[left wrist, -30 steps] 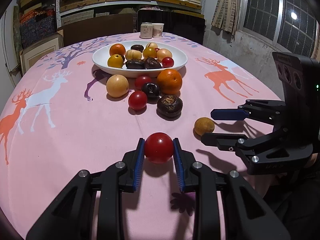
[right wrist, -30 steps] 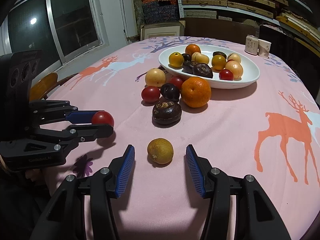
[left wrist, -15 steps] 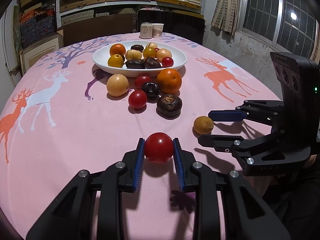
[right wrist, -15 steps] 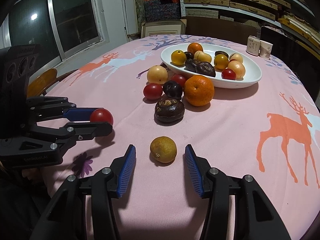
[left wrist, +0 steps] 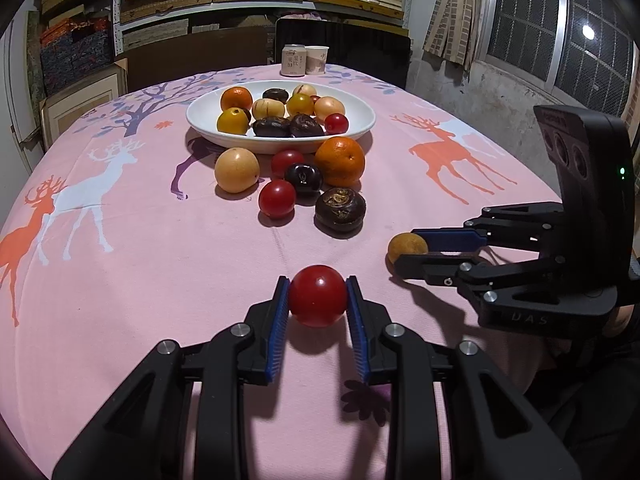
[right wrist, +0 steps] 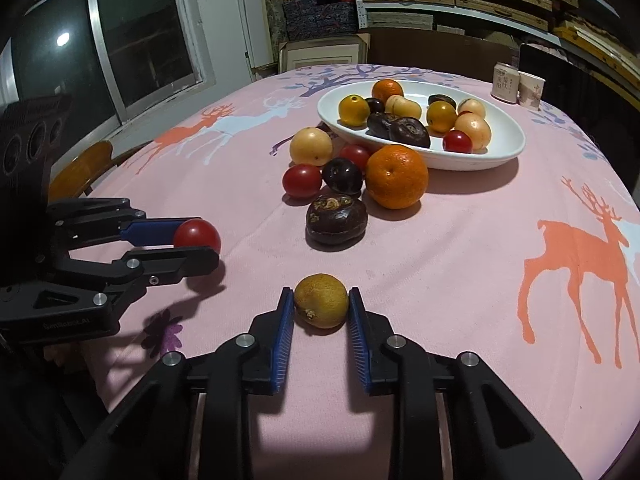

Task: Organize fruits
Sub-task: 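Carry both fruits onto the white plate and open both tools, then grasp a red tomato with the left tool while the right tool grasps an orange, then carry the tomato and orange over the white plate and open both tools, then grasp a pale yellow apple with the left tool while the right tool grasps a dark brown fruit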

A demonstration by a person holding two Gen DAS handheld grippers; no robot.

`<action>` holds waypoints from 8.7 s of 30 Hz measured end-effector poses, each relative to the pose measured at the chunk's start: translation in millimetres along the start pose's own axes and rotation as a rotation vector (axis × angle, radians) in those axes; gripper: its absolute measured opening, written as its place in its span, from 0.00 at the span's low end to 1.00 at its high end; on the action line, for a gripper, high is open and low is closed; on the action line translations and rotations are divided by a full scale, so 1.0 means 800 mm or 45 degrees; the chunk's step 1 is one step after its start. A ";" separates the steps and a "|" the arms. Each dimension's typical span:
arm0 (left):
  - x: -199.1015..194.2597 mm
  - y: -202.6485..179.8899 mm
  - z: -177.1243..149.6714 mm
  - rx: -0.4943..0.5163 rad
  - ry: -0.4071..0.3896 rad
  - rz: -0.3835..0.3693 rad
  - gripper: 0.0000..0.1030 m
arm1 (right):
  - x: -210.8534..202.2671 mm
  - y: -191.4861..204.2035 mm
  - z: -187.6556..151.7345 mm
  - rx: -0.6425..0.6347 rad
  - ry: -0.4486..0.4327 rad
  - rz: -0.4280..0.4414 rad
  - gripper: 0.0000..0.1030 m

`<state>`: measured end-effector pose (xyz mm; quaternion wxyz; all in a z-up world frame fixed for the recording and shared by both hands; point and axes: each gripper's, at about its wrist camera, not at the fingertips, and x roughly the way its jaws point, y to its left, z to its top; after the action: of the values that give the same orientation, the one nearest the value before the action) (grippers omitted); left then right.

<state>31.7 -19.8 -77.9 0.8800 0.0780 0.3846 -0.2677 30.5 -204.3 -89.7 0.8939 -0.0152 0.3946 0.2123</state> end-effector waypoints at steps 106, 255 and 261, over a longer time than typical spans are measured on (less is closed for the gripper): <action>0.050 0.055 0.079 -0.066 -0.032 0.027 0.28 | -0.010 -0.158 0.046 0.626 -0.329 0.142 0.51; 0.089 0.119 0.123 -0.152 -0.052 0.031 0.38 | 0.032 -0.118 0.068 0.467 -0.095 0.121 0.66; 0.087 0.116 0.125 -0.142 -0.055 0.033 0.38 | 0.044 -0.035 0.075 0.071 0.053 -0.002 0.66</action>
<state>183.0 -4.4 -65.1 0.8945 0.0280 0.3786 -0.2360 104.4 -205.3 -77.2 0.8856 0.0049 0.4189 0.2003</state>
